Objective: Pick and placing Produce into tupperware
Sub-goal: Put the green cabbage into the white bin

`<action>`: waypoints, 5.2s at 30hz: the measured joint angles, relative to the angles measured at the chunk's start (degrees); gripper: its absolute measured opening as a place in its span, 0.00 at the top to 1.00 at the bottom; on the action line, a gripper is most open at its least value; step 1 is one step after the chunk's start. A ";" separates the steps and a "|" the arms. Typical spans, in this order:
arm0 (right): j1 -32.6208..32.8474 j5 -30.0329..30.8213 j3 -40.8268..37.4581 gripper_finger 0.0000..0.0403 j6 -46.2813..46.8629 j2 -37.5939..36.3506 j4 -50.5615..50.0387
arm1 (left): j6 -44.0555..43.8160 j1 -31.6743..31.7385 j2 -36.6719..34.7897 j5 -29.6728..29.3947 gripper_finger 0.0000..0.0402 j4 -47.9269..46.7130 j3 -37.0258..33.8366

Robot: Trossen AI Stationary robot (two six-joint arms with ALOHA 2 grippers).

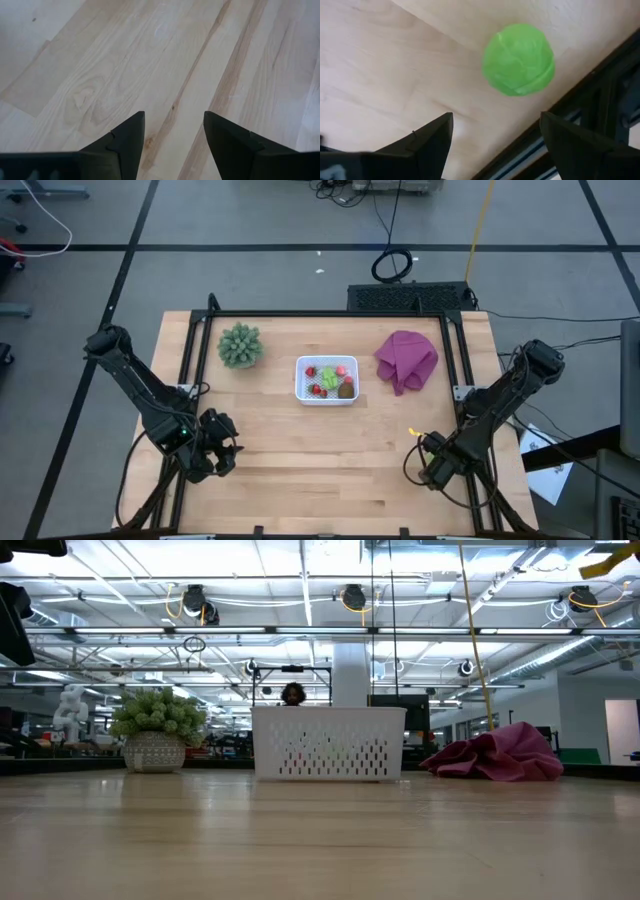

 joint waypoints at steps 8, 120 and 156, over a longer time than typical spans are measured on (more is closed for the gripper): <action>-0.01 1.82 0.02 0.28 -2.70 0.00 -3.19 | -1.40 0.00 0.00 1.14 0.48 0.02 0.00; -39.13 15.78 -8.72 0.43 -48.20 -17.68 45.23 | -2.75 0.02 0.00 2.55 0.48 3.04 0.00; -61.33 5.91 23.85 0.43 -80.91 16.54 34.37 | 0.44 0.02 0.00 3.70 0.48 2.74 -0.02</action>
